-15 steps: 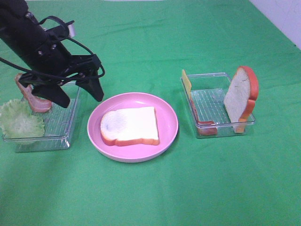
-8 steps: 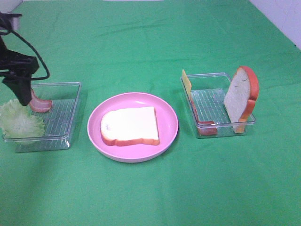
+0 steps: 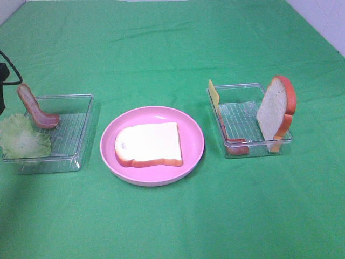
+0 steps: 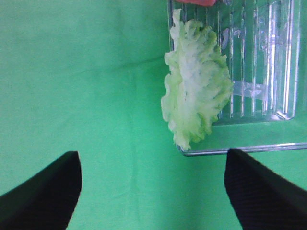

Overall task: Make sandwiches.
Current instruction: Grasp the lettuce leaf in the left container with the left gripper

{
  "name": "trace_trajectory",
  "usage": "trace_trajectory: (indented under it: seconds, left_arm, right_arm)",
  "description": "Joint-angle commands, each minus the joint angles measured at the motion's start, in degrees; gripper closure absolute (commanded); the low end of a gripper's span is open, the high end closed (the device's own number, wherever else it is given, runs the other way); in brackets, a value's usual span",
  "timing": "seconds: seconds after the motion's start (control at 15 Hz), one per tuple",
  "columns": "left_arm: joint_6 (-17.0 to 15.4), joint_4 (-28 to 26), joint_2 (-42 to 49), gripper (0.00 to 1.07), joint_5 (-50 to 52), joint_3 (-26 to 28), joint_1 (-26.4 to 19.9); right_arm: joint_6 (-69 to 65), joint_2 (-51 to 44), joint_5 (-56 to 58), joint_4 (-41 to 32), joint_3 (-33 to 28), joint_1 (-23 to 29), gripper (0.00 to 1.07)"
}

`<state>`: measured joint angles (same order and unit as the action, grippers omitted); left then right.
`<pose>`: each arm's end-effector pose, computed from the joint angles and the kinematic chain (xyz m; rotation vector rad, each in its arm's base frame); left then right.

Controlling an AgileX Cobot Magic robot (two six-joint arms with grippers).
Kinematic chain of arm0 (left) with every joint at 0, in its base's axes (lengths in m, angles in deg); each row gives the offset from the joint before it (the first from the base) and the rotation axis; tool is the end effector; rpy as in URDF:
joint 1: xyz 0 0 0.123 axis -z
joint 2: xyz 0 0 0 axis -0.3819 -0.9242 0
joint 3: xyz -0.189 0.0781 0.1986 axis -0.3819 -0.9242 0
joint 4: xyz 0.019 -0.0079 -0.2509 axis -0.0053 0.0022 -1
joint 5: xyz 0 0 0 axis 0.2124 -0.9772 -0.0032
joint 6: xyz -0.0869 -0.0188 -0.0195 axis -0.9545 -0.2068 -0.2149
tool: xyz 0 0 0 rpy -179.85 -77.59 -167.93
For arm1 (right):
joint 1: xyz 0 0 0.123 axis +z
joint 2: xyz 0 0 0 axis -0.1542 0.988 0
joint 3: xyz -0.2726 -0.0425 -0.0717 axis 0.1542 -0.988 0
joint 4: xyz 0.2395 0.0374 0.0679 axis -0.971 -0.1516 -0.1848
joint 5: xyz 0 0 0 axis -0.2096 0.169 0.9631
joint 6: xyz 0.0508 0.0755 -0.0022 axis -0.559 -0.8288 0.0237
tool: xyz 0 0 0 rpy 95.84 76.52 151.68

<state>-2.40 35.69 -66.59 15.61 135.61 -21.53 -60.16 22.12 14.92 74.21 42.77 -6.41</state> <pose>0.3536 -0.0043 0.2286 -0.0223 3.0192 0.0183 -0.0030 0.0060 0.2613 -0.0655 2.1278 0.1076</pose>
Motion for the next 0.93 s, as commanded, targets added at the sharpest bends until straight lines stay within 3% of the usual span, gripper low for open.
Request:
trace_trajectory:
  seconds: [0.07, 0.73, 0.93]
  left_arm:
    - [0.2, -0.3, -3.3, 0.29, 1.4, 0.2, 1.1]
    - [0.2, -1.0, -10.1, 0.32, 5.3, 0.2, 3.4]
    - [0.2, -1.0, -10.0, 0.42, 6.7, 0.2, 3.4]
  right_arm:
    - [0.7, -1.8, -0.2, -0.1, -0.2, -0.3, 0.20]
    - [0.7, -1.8, -0.2, -0.1, -0.2, -0.3, 0.20]
    - [0.7, -1.8, -0.2, -0.1, -0.2, -0.3, 0.20]
